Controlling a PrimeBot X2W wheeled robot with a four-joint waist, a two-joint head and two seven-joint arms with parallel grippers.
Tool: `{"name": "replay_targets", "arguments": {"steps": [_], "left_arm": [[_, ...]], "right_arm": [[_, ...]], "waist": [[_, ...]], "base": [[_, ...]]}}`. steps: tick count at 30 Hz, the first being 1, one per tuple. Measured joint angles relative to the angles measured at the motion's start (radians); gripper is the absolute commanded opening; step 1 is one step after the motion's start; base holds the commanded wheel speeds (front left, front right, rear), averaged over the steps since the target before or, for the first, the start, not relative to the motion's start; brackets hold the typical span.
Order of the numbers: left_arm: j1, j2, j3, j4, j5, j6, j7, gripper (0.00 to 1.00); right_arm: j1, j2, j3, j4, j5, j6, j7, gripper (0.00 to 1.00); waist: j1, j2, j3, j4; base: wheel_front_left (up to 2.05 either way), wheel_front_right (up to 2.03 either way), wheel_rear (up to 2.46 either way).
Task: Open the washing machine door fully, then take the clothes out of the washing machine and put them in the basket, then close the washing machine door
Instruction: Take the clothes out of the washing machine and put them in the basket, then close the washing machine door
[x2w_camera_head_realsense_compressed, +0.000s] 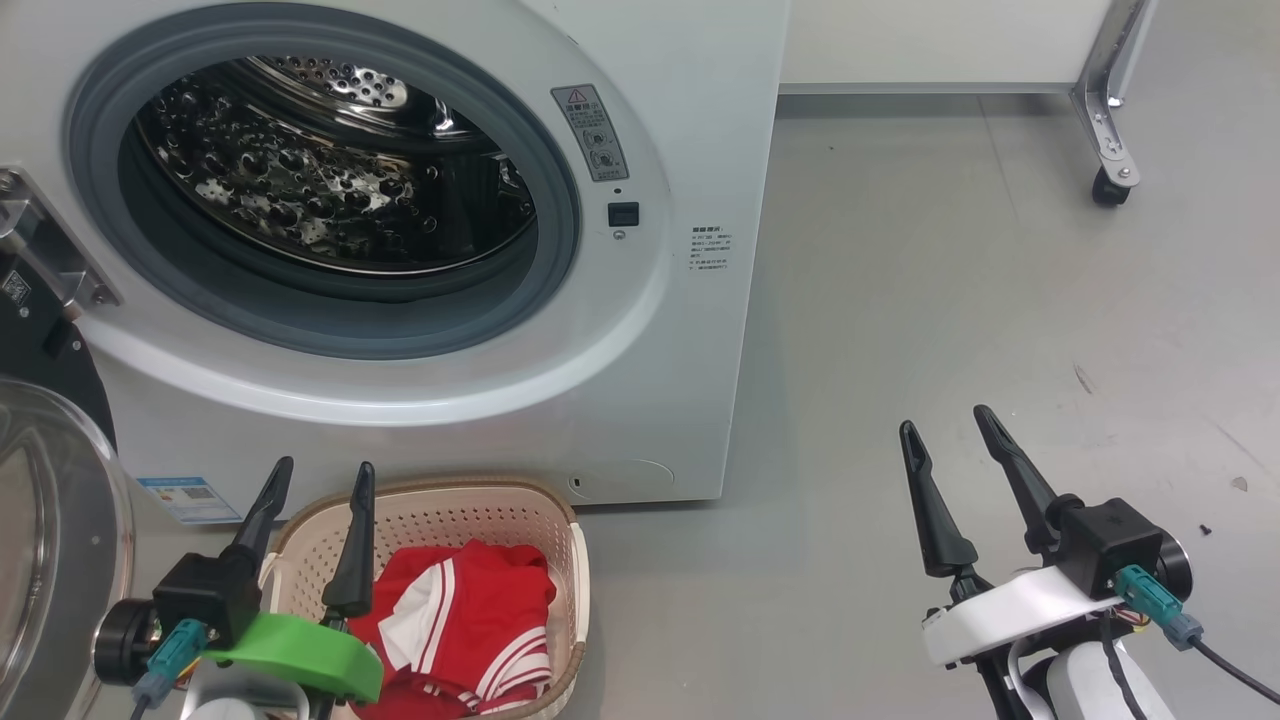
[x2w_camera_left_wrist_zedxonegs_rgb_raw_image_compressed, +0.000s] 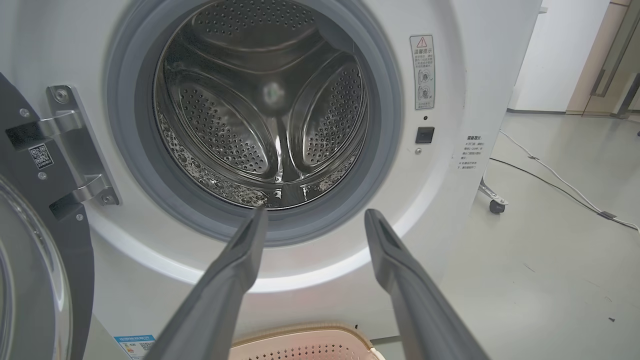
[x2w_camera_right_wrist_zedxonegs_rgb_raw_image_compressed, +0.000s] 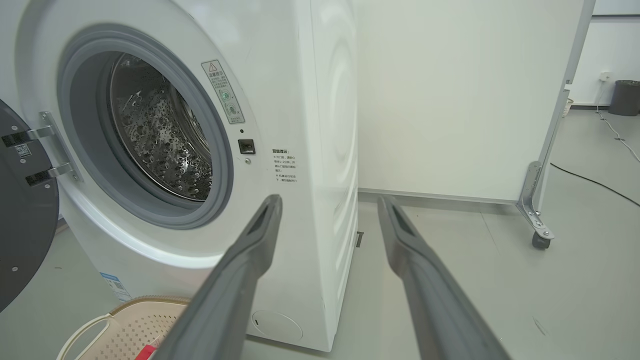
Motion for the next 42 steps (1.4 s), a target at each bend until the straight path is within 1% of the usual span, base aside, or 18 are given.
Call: {"name": "replay_targets", "arguments": {"steps": [42], "left_arm": [[0.04,-0.002,-0.005,-0.058,-0.001,0.005,0.0,1.0]], "right_arm": [[0.0,0.002,-0.003,-0.003,0.0,-0.001,0.0,1.0]], "waist": [[0.0,0.0,-0.002,-0.007]], "base": [[0.0,0.0,0.0]]}}
